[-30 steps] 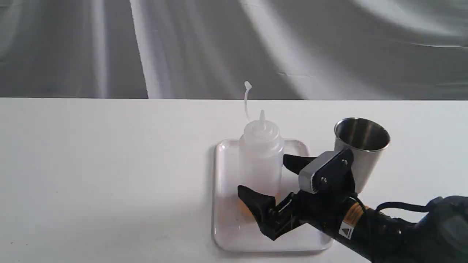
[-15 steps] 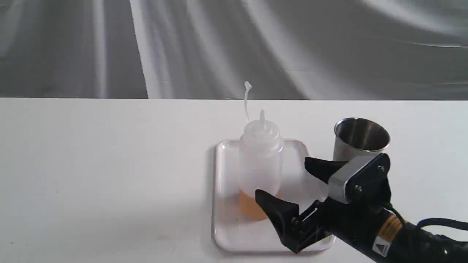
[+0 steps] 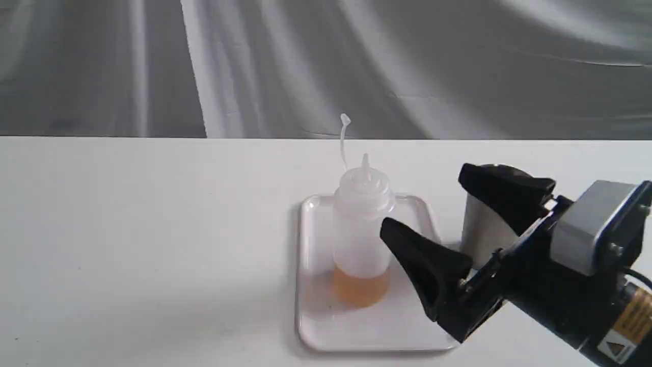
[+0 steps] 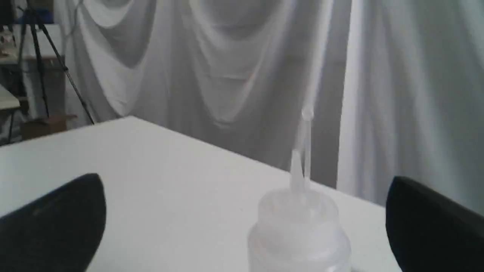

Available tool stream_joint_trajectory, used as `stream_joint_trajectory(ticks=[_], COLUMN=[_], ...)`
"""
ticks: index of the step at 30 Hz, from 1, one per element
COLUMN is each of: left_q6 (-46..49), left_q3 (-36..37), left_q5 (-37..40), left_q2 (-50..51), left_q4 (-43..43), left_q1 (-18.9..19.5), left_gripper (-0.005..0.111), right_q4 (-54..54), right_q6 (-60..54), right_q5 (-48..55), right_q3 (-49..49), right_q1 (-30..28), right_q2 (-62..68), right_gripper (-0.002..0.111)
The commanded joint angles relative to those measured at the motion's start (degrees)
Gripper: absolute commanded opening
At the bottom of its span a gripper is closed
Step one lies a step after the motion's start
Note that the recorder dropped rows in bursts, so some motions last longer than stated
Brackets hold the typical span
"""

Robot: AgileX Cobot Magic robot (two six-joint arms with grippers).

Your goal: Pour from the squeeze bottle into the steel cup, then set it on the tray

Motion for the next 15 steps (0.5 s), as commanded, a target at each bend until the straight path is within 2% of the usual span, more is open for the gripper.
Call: stream_joint_trajectory(ticks=[1, 4, 5, 12, 15], left_q6=[-0.1, -0.1, -0.1, 0.0, 0.0], left_q3=[0.3, 0.3, 0.3, 0.3, 0.3], left_q5=[-0.5, -0.5, -0.5, -0.5, -0.5], left_q2=[-0.1, -0.1, -0.1, -0.1, -0.1], left_q4=[0.0, 0.0, 0.0, 0.0, 0.0], left_q1=[-0.5, -0.5, -0.5, -0.5, -0.5], left_gripper=[0.000, 0.000, 0.000, 0.000, 0.000], right_q4=[-1.9, -3.2, -3.8, -7.2, -9.5], right_q6=[1.6, 2.0, 2.0, 2.4, 3.9], right_q5=[-0.1, 4.6, 6.3, 13.2, 13.4], right_q3=[0.4, 0.4, 0.4, 0.4, 0.4], right_q1=[-0.4, -0.4, -0.4, -0.4, -0.4], right_q2=[-4.7, -8.8, -10.0, -16.7, -18.5], right_gripper=[0.099, 0.082, 0.073, 0.001, 0.000])
